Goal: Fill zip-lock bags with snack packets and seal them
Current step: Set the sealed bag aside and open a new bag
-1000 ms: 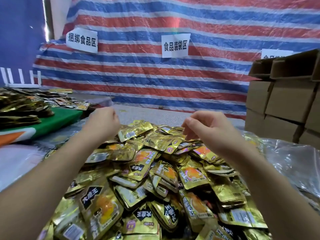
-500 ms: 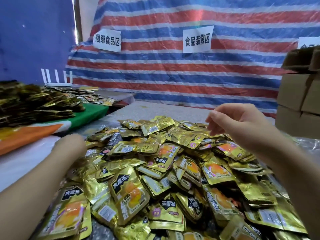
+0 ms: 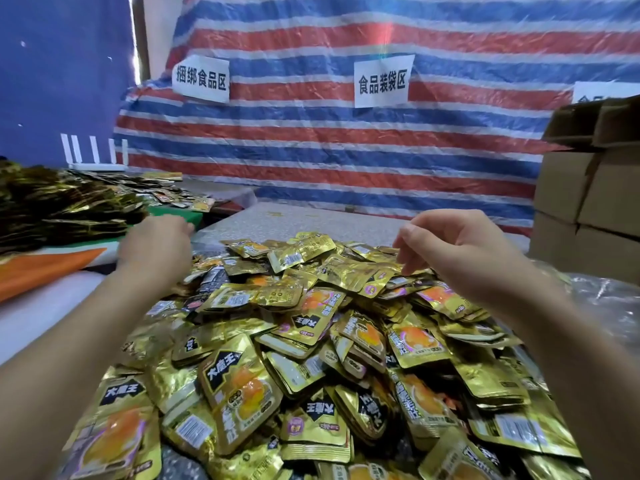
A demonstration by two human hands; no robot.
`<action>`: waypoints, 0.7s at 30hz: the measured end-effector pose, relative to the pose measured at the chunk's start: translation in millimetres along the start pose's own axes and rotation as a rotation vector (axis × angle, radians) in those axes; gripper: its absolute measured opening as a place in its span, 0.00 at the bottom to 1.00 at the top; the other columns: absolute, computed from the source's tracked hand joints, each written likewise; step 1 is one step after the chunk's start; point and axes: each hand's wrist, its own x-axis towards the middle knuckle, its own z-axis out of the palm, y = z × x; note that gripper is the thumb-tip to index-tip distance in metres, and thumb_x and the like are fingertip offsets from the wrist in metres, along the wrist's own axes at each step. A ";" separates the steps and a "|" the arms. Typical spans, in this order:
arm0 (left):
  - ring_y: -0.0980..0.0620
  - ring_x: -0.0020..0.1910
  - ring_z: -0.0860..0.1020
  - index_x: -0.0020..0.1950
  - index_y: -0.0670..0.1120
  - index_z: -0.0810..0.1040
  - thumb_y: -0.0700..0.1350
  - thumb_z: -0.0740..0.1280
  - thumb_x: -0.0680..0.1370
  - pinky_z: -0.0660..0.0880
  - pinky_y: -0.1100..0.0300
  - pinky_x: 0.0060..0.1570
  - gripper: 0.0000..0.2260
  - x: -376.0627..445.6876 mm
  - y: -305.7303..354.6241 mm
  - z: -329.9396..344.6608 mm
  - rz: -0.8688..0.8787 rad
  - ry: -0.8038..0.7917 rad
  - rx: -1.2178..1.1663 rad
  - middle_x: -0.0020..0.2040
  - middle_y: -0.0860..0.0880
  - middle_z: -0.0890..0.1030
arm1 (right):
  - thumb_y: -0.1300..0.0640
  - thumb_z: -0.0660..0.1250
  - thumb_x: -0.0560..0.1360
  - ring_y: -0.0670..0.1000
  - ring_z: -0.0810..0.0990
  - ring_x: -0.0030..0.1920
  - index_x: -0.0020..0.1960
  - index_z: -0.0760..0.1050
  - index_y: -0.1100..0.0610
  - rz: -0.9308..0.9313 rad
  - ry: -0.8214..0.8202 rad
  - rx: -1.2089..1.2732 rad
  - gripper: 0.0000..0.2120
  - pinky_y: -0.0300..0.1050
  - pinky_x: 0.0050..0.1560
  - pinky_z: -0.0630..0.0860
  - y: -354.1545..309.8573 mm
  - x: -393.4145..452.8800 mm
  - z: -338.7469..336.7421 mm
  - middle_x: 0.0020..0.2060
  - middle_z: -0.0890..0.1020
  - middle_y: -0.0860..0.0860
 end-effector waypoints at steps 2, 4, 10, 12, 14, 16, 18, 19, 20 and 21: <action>0.40 0.37 0.76 0.43 0.42 0.77 0.46 0.57 0.84 0.68 0.52 0.33 0.15 -13.5 41.6 -19.9 0.212 0.161 -0.293 0.38 0.41 0.79 | 0.54 0.62 0.81 0.47 0.84 0.38 0.45 0.82 0.56 0.004 0.011 0.007 0.12 0.38 0.41 0.81 1.1 0.6 0.1 0.37 0.85 0.49; 0.43 0.35 0.77 0.43 0.44 0.77 0.45 0.57 0.84 0.70 0.52 0.30 0.14 -29.8 85.5 -31.6 0.356 0.229 -0.638 0.35 0.45 0.78 | 0.53 0.61 0.82 0.47 0.84 0.36 0.44 0.81 0.57 0.039 0.039 0.062 0.14 0.37 0.38 0.81 1.5 2.0 1.1 0.36 0.85 0.51; 0.51 0.43 0.83 0.52 0.43 0.81 0.45 0.60 0.84 0.80 0.46 0.42 0.12 -78.9 181.7 -28.2 0.522 0.155 -1.187 0.42 0.47 0.83 | 0.40 0.52 0.83 0.53 0.83 0.32 0.36 0.73 0.59 0.343 0.085 0.451 0.27 0.48 0.38 0.79 4.7 10.1 2.4 0.31 0.83 0.56; 0.51 0.43 0.83 0.54 0.43 0.81 0.47 0.59 0.84 0.80 0.47 0.41 0.12 -94.2 194.4 -23.3 0.590 0.162 -1.240 0.42 0.48 0.84 | 0.34 0.48 0.81 0.53 0.83 0.31 0.35 0.74 0.59 0.455 0.076 0.514 0.33 0.46 0.33 0.78 8.0 11.3 -2.2 0.31 0.84 0.57; 0.50 0.41 0.83 0.55 0.44 0.80 0.47 0.59 0.84 0.79 0.48 0.39 0.12 -104.9 198.9 -16.6 0.666 0.199 -1.252 0.42 0.48 0.84 | 0.32 0.46 0.81 0.53 0.83 0.30 0.36 0.76 0.60 0.518 0.073 0.534 0.37 0.43 0.29 0.78 12.8 13.1 -5.5 0.31 0.84 0.57; 0.51 0.39 0.82 0.54 0.44 0.81 0.45 0.60 0.83 0.77 0.51 0.36 0.11 -111.8 197.7 -10.2 0.744 0.269 -1.198 0.41 0.49 0.84 | 0.36 0.48 0.82 0.52 0.83 0.28 0.38 0.77 0.61 0.546 0.097 0.504 0.34 0.42 0.27 0.78 17.2 14.2 -5.8 0.30 0.83 0.56; 0.51 0.38 0.82 0.53 0.43 0.82 0.44 0.62 0.82 0.76 0.52 0.34 0.10 -117.1 193.5 -5.7 0.832 0.323 -1.107 0.41 0.49 0.84 | 0.47 0.54 0.83 0.50 0.81 0.26 0.38 0.75 0.61 0.539 0.153 0.452 0.24 0.41 0.27 0.78 20.7 15.1 -4.9 0.26 0.82 0.53; 0.50 0.38 0.83 0.52 0.42 0.83 0.44 0.62 0.82 0.77 0.52 0.33 0.10 -118.5 191.3 -3.6 0.885 0.339 -1.058 0.42 0.49 0.85 | 0.53 0.56 0.82 0.49 0.79 0.24 0.37 0.73 0.60 0.524 0.178 0.428 0.19 0.41 0.27 0.77 21.4 15.5 -4.4 0.24 0.80 0.52; 0.50 0.38 0.83 0.51 0.43 0.83 0.45 0.62 0.81 0.77 0.52 0.33 0.11 -118.8 189.1 -1.9 0.935 0.332 -1.018 0.42 0.49 0.85 | 0.58 0.56 0.81 0.48 0.78 0.23 0.36 0.72 0.60 0.509 0.193 0.407 0.16 0.40 0.26 0.77 21.7 15.6 -4.2 0.22 0.79 0.51; 0.51 0.39 0.83 0.50 0.43 0.83 0.47 0.62 0.81 0.77 0.52 0.34 0.12 -118.3 187.4 -1.3 0.974 0.294 -0.991 0.43 0.50 0.85 | 0.61 0.56 0.80 0.47 0.78 0.22 0.36 0.73 0.60 0.497 0.199 0.384 0.15 0.40 0.25 0.76 21.7 15.6 -3.6 0.22 0.78 0.50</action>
